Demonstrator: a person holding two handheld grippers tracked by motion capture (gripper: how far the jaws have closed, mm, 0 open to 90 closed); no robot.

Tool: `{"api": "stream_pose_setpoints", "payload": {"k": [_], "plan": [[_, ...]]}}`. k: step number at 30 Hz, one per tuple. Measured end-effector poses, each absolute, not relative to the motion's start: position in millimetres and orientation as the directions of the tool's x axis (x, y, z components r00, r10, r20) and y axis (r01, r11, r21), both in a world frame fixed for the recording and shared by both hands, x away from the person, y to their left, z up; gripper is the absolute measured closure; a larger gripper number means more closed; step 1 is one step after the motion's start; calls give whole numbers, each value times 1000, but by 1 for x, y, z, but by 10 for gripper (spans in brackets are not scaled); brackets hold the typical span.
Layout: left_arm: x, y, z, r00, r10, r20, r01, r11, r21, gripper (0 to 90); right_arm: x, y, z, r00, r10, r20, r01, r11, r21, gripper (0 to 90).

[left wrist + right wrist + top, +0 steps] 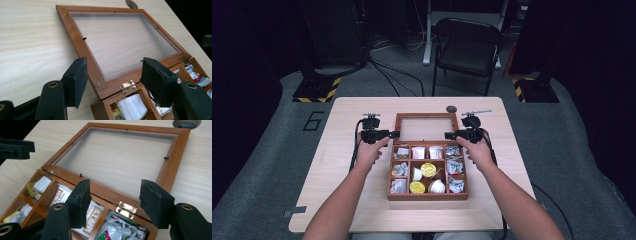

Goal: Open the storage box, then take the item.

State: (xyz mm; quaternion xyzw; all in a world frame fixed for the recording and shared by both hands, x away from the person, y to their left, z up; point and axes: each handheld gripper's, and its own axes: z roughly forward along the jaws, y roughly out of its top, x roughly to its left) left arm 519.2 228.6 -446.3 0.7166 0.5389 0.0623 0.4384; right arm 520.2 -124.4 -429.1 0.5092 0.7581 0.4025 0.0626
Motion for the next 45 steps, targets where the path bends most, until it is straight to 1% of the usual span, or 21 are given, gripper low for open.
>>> {"api": "stream_pose_setpoints", "payload": {"k": [3,5,7,9,12,14,18,21,26,33,36,40,42,45], "plan": [[515,228,-443,424,820,-386,717,-44,695,387,516,-120,-426,-491,821,290,704,179,687,420],[511,227,-440,435,815,-382,718,-58,693,387,513,-116,-423,-499,818,287,712,197,674,420],[508,225,-439,438,812,-387,723,-62,688,379,513,-114,-424,-517,812,272,694,212,688,420],[505,223,-437,437,808,-395,727,-60,684,364,509,-109,-425,-511,806,298,711,202,673,412],[502,221,-433,448,793,-413,727,-55,684,364,506,-104,-425,-527,792,309,720,221,658,389],[499,219,-432,456,797,-396,720,-68,691,364,500,-97,-425,-545,779,310,721,246,648,389],[496,216,-430,457,791,-406,728,-71,681,364,493,-87,-423,-597,750,285,697,310,646,391],[491,218,-425,461,797,-390,722,-81,688,364,487,-78,-423,-630,730,265,677,348,649,391],[481,222,-424,465,780,-419,722,-60,689,364,475,-65,-426,-676,689,261,656,401,640,406],[469,228,-427,465,781,-416,711,-49,702,355,458,-59,-438,-700,673,240,643,447,622,407],[465,230,-427,468,784,-409,708,-55,704,334,452,-56,-444,-714,665,217,631,478,611,394],[462,233,-428,470,785,-404,705,-59,707,326,448,-54,-453,-722,663,200,628,504,593,378],[461,233,-428,474,785,-399,702,-63,710,316,446,-53,-456,-706,675,213,648,496,577,362],[460,233,-427,480,777,-407,702,-62,710,307,445,-53,-461,-705,674,220,653,497,572,356]]}}
